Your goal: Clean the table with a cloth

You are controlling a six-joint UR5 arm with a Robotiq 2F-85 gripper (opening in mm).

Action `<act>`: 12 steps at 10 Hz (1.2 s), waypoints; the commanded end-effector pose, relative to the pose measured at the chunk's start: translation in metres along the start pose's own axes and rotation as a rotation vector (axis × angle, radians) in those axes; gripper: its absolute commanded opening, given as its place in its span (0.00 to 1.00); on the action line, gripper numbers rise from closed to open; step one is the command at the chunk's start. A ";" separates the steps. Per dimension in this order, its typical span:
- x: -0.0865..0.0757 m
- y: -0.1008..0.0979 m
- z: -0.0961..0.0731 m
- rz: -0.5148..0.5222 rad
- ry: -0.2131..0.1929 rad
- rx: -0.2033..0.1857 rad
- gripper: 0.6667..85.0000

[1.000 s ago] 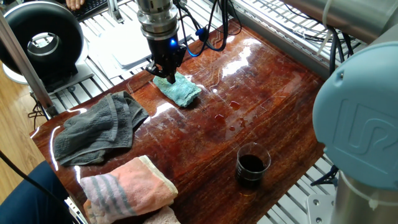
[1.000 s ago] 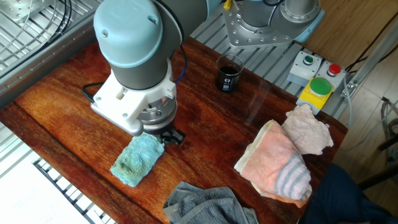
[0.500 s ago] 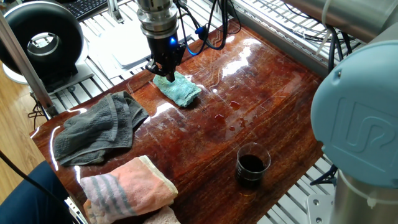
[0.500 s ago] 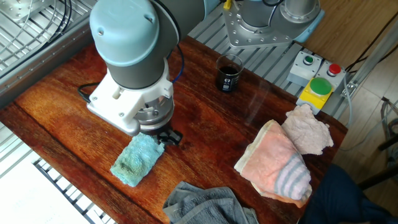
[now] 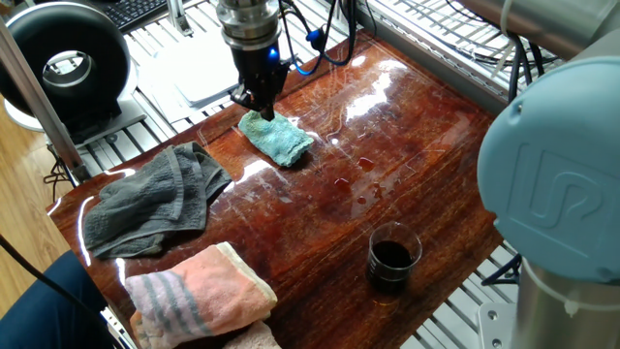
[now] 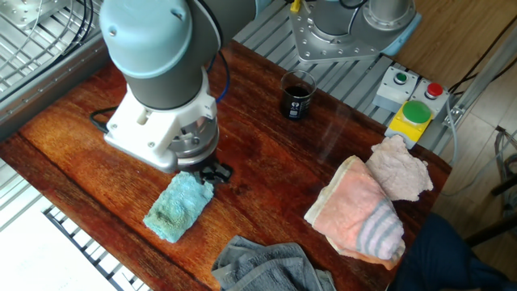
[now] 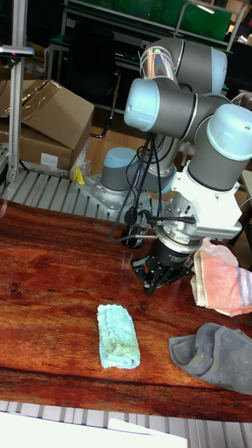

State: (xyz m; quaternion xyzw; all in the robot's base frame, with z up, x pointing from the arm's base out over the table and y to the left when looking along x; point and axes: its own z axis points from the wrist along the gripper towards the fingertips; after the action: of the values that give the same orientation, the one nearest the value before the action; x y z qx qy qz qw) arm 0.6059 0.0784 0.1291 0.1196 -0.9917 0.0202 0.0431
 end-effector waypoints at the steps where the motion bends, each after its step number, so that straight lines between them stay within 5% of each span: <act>1: 0.000 0.003 -0.005 -0.069 0.020 -0.006 0.01; 12: -0.004 0.018 -0.004 -0.065 0.033 -0.002 0.01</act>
State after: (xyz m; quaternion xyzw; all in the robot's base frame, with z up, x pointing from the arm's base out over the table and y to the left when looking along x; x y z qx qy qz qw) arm 0.6060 0.0925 0.1315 0.1539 -0.9858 0.0269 0.0611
